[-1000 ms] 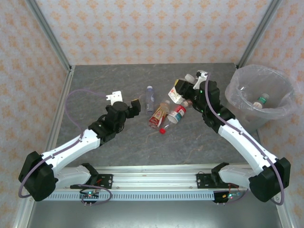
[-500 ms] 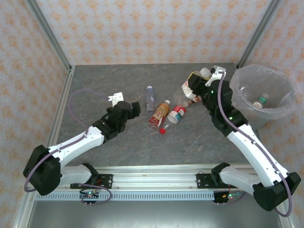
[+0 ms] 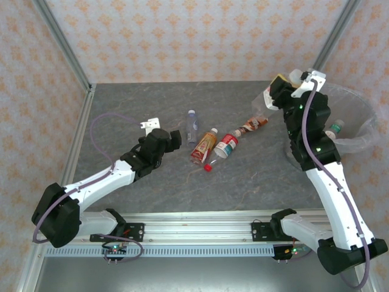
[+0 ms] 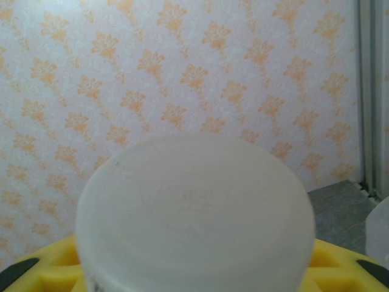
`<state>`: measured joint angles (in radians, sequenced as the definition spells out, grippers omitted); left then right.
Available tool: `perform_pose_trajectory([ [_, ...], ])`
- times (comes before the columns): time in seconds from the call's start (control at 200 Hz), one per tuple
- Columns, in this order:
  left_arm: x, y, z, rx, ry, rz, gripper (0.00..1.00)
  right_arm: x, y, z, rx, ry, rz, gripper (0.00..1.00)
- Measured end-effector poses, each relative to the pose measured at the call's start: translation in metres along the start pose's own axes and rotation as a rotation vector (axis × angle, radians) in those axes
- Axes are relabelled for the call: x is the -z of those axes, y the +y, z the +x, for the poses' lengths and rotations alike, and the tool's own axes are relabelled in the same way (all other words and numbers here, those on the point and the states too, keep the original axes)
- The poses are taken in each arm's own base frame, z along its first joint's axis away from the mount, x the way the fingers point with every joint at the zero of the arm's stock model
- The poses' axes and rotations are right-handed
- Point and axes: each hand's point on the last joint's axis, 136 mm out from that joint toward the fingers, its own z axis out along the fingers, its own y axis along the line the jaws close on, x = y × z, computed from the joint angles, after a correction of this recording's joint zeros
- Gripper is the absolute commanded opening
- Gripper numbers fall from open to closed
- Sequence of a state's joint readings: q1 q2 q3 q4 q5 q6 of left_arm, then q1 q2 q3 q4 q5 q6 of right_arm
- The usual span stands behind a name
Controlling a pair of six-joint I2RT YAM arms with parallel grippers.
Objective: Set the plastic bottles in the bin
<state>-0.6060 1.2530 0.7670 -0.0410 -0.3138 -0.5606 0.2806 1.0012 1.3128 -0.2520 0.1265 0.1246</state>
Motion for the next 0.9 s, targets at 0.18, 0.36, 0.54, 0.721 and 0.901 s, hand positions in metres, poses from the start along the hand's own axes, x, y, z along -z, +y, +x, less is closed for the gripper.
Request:
perform_pose_trajectory([
  [0.18,-0.003,-0.003,0.004,-0.005,0.019,0.009,1.00,0.007,-0.022,-0.038,0.022,-0.080,0.063,0.00],
  [0.36,-0.006,-0.003,0.009,-0.011,0.033,0.009,1.00,0.009,-0.059,-0.058,0.029,-0.132,0.177,0.00],
  [0.54,-0.006,-0.004,0.008,-0.010,0.033,0.012,1.00,0.007,-0.092,-0.064,0.031,-0.147,0.282,0.00],
  [0.721,-0.006,-0.004,0.008,-0.011,0.034,0.012,1.00,0.002,-0.117,-0.065,0.043,-0.150,0.358,0.00],
  [0.901,-0.006,-0.004,0.008,-0.011,0.034,0.012,1.00,-0.008,-0.133,-0.058,0.069,-0.128,0.426,0.00],
])
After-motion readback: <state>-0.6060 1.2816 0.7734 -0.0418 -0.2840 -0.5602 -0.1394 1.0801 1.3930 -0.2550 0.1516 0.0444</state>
